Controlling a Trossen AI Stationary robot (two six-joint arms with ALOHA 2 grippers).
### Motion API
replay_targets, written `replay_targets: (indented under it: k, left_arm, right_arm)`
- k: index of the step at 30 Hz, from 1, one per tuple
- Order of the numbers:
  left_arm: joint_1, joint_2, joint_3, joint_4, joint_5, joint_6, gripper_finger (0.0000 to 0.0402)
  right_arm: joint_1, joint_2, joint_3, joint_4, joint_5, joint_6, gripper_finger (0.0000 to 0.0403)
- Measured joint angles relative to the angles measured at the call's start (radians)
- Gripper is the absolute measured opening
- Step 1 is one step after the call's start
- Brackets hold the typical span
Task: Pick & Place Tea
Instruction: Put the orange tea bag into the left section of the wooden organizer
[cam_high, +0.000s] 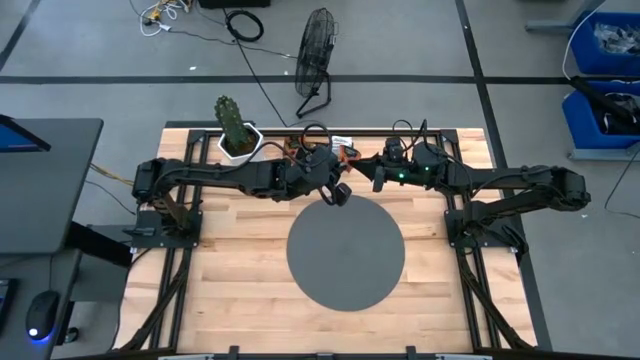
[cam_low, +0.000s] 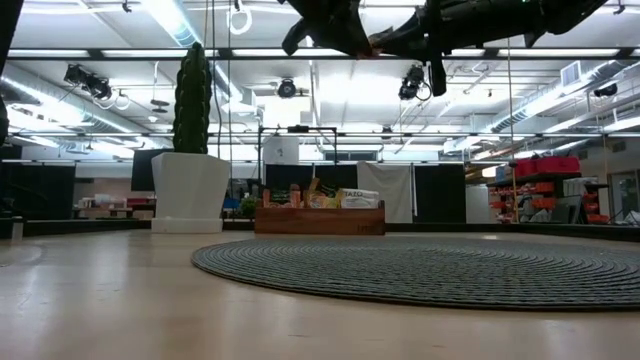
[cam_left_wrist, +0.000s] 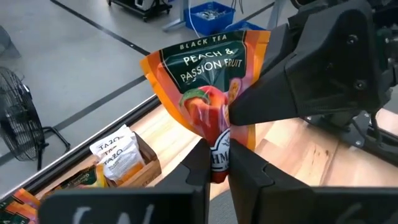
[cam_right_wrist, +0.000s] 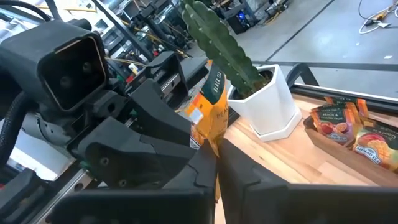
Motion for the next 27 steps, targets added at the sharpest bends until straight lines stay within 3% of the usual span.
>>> replay_targets:
  k: [9,21,27]
  left_arm:
    - [-0.013,-0.017,0.000,-0.016,0.020,0.120,0.0051]
    - [-0.007,-0.136,0.000,-0.035,0.066,0.222,0.0142]
    - [0.055,-0.134,0.000,-0.049,0.362,0.209,0.0202]
  right_arm:
    - [-0.010,-0.023,0.002,-0.039,-0.033,-0.034,0.0001]
    - [-0.026,-0.044,0.000,-0.309,-0.317,-0.225,0.0000]
    - [-0.026,-0.044,0.053,-0.389,-0.404,-0.360,0.0000]
